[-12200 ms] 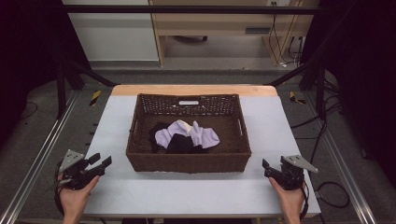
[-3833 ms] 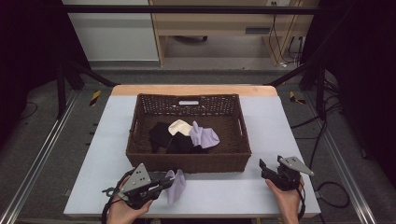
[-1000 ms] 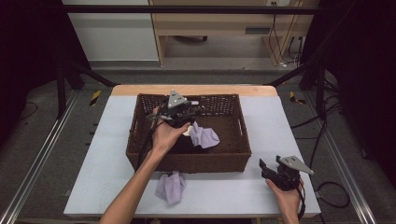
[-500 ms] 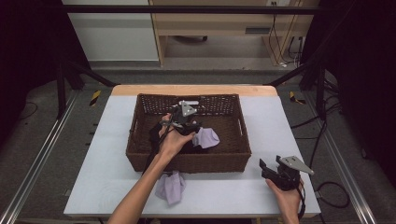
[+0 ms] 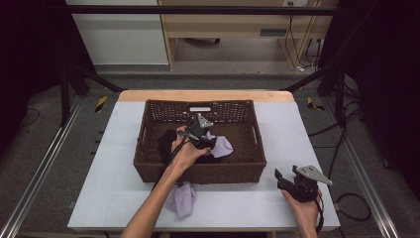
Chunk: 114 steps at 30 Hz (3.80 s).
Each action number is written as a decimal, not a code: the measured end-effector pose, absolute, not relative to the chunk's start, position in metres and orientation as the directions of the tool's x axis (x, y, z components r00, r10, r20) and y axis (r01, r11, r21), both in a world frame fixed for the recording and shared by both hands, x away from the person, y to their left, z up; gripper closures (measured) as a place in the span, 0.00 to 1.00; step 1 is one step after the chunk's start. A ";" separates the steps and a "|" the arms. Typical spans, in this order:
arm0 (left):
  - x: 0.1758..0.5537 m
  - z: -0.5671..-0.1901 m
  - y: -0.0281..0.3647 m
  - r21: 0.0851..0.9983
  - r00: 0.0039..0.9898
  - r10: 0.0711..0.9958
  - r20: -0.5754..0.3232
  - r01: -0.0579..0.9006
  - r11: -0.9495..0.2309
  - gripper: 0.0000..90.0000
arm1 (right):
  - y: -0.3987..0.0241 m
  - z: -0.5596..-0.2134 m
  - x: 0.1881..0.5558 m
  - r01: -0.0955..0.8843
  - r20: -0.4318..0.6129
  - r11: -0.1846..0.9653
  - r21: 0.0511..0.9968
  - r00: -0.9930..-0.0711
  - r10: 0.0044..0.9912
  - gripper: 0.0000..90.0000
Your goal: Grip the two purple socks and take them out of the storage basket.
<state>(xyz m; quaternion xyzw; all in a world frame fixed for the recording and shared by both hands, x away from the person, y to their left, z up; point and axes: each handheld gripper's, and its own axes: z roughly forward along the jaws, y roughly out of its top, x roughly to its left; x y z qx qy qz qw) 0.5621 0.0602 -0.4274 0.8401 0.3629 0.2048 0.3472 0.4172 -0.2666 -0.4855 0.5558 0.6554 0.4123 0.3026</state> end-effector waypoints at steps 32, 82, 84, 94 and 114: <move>0.546 -0.388 0.096 0.924 0.675 0.736 -0.043 0.307 -0.227 0.97 | -0.267 -0.485 0.417 0.474 0.060 0.045 0.879 -0.204 0.977 0.35; 0.393 -0.278 0.164 0.983 0.837 0.545 0.052 0.052 -0.174 0.97 | -0.266 -0.485 0.416 0.471 0.055 0.043 0.881 -0.193 0.980 0.37; 0.389 -0.283 0.163 0.983 0.843 0.536 0.047 0.057 -0.175 0.97 | -0.266 -0.485 0.416 0.471 0.053 0.045 0.881 -0.193 0.980 0.37; 0.375 -0.318 0.156 0.970 0.868 0.496 0.027 0.098 -0.224 0.97 | -0.266 -0.485 0.416 0.467 0.052 0.046 0.883 -0.194 0.980 0.37; 0.383 -0.406 0.160 0.908 0.857 0.509 -0.078 0.272 -0.319 0.97 | -0.265 -0.485 0.416 0.469 0.041 0.056 0.881 -0.194 0.980 0.37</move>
